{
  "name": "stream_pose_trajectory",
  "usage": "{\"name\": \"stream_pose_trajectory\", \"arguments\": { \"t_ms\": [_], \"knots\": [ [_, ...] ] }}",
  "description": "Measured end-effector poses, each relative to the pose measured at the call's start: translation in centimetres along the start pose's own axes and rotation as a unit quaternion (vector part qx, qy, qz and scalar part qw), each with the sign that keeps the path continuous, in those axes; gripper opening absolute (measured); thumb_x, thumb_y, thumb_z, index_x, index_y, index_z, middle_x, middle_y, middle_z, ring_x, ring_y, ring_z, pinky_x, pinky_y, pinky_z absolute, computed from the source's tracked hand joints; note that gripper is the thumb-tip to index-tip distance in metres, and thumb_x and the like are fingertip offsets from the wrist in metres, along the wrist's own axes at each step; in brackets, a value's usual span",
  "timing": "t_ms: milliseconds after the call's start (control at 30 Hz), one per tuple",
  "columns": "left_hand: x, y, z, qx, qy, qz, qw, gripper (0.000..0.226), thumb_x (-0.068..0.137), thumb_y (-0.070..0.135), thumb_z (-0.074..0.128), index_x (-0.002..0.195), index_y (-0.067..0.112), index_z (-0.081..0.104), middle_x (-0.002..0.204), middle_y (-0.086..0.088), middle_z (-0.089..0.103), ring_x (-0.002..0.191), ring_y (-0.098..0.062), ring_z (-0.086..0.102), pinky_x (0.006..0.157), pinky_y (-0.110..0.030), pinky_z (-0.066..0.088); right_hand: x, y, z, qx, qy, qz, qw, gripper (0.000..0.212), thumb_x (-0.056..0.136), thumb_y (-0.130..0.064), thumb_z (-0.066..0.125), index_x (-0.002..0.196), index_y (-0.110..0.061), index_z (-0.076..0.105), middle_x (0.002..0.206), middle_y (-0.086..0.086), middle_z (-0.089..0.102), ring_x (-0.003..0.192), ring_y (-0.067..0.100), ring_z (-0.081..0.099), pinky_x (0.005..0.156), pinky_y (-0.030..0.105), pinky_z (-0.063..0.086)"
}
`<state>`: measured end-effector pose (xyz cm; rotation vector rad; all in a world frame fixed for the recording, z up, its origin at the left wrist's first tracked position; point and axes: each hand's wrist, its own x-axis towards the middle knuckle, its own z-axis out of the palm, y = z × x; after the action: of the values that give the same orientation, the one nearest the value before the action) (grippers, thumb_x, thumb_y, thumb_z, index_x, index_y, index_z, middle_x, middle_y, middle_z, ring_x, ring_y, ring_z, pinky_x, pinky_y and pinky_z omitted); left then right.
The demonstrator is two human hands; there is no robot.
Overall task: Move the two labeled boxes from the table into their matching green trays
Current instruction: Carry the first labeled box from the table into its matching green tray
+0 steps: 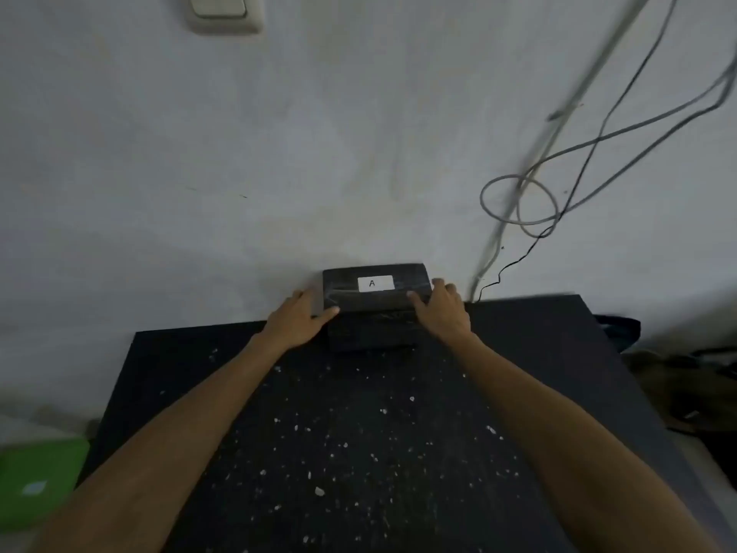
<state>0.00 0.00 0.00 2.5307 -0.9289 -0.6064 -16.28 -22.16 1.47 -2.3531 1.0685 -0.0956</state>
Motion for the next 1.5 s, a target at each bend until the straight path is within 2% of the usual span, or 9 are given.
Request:
{"name": "stream_pose_trajectory", "arguments": {
  "t_ms": [200, 367, 533, 733, 833, 1100, 1233, 1400, 1500],
  "knots": [
    [4.4, 0.2, 1.9, -0.199, -0.007, -0.075, 0.977, 0.094, 0.080, 0.081, 0.042, 0.151, 0.022, 0.025, 0.154, -0.008, 0.037, 0.138, -0.030, 0.039, 0.110, -0.043, 0.034, 4.4, -0.4, 2.0, 0.053, -0.035, 0.081, 0.995, 0.087, 0.088, -0.063, 0.054, 0.149, -0.008, 0.024, 0.146, 0.020, 0.038, 0.133, 0.040, 0.040, 0.102, 0.054, 0.040],
    [6.7, 0.3, 3.5, -0.299, -0.006, -0.082, 0.951, 0.060, 0.086, 0.060, 0.060, 0.133, 0.023, 0.053, 0.131, -0.002, 0.060, 0.119, -0.022, 0.057, 0.089, -0.029, 0.043, 5.6, -0.2, 3.4, 0.129, -0.047, 0.108, 0.985, 0.075, 0.089, -0.053, 0.061, 0.141, -0.006, 0.034, 0.136, 0.021, 0.052, 0.122, 0.041, 0.052, 0.098, 0.049, 0.046],
    [5.7, 0.4, 3.3, -0.343, 0.041, -0.080, 0.935, 0.058, 0.085, 0.055, 0.064, 0.131, 0.020, 0.053, 0.125, -0.001, 0.061, 0.110, -0.018, 0.058, 0.086, -0.027, 0.045, 3.9, -0.9, 2.5, 0.154, 0.000, 0.074, 0.985, 0.069, 0.087, -0.051, 0.064, 0.136, -0.009, 0.039, 0.126, 0.015, 0.057, 0.114, 0.035, 0.057, 0.092, 0.046, 0.050],
    [-0.3, 3.5, -0.6, -0.381, 0.202, -0.062, 0.900, 0.066, 0.074, 0.067, 0.067, 0.123, 0.026, 0.051, 0.103, 0.017, 0.058, 0.093, -0.001, 0.057, 0.072, -0.012, 0.043, -1.6, -4.5, -2.0, 0.234, 0.084, -0.004, 0.969, 0.079, 0.076, -0.060, 0.070, 0.130, -0.010, 0.041, 0.119, 0.005, 0.051, 0.107, 0.024, 0.057, 0.083, 0.032, 0.049],
    [-4.2, 6.3, -3.1, -0.397, 0.273, -0.045, 0.875, 0.071, 0.071, 0.067, 0.070, 0.125, 0.027, 0.047, 0.100, 0.024, 0.054, 0.090, 0.009, 0.054, 0.068, -0.005, 0.039, -5.6, -6.7, -4.8, 0.261, 0.123, -0.054, 0.956, 0.088, 0.067, -0.069, 0.070, 0.130, -0.017, 0.037, 0.121, -0.001, 0.045, 0.108, 0.019, 0.054, 0.089, 0.037, 0.053],
    [-16.5, 13.5, -10.2, -0.350, 0.412, 0.069, 0.839, 0.076, 0.068, 0.074, 0.069, 0.127, 0.031, 0.047, 0.118, 0.009, 0.059, 0.105, -0.004, 0.058, 0.087, -0.022, 0.049, -16.4, -10.2, -14.1, 0.338, 0.272, -0.148, 0.889, 0.081, 0.059, -0.068, 0.077, 0.119, -0.030, 0.038, 0.110, -0.011, 0.051, 0.104, 0.011, 0.055, 0.088, 0.034, 0.054],
    [-22.5, 16.8, -13.5, -0.338, 0.469, 0.118, 0.807, 0.075, 0.066, 0.076, 0.068, 0.126, 0.034, 0.049, 0.117, 0.008, 0.057, 0.103, -0.003, 0.058, 0.078, -0.005, 0.047, -21.3, -11.1, -18.7, 0.386, 0.271, -0.202, 0.858, 0.095, 0.063, -0.066, 0.078, 0.138, -0.024, 0.035, 0.125, -0.008, 0.050, 0.109, 0.003, 0.054, 0.091, 0.027, 0.054],
    [-28.3, 19.5, -15.6, -0.328, 0.503, 0.147, 0.786, 0.084, 0.062, 0.078, 0.069, 0.130, 0.034, 0.046, 0.122, 0.006, 0.056, 0.109, -0.008, 0.058, 0.087, -0.023, 0.054, -26.8, -11.5, -22.0, 0.374, 0.288, -0.241, 0.848, 0.101, 0.065, -0.068, 0.075, 0.145, -0.024, 0.032, 0.135, -0.006, 0.045, 0.117, 0.004, 0.047, 0.090, 0.016, 0.042],
    [-30.7, 19.7, -15.7, -0.323, 0.509, 0.151, 0.783, 0.080, 0.067, 0.074, 0.069, 0.131, 0.030, 0.047, 0.122, 0.005, 0.056, 0.110, -0.009, 0.058, 0.091, -0.027, 0.054, -28.9, -11.5, -22.7, 0.388, 0.273, -0.250, 0.844, 0.089, 0.073, -0.061, 0.074, 0.143, -0.024, 0.035, 0.132, -0.006, 0.050, 0.118, 0.008, 0.052, 0.096, 0.029, 0.050]
  ]
}}
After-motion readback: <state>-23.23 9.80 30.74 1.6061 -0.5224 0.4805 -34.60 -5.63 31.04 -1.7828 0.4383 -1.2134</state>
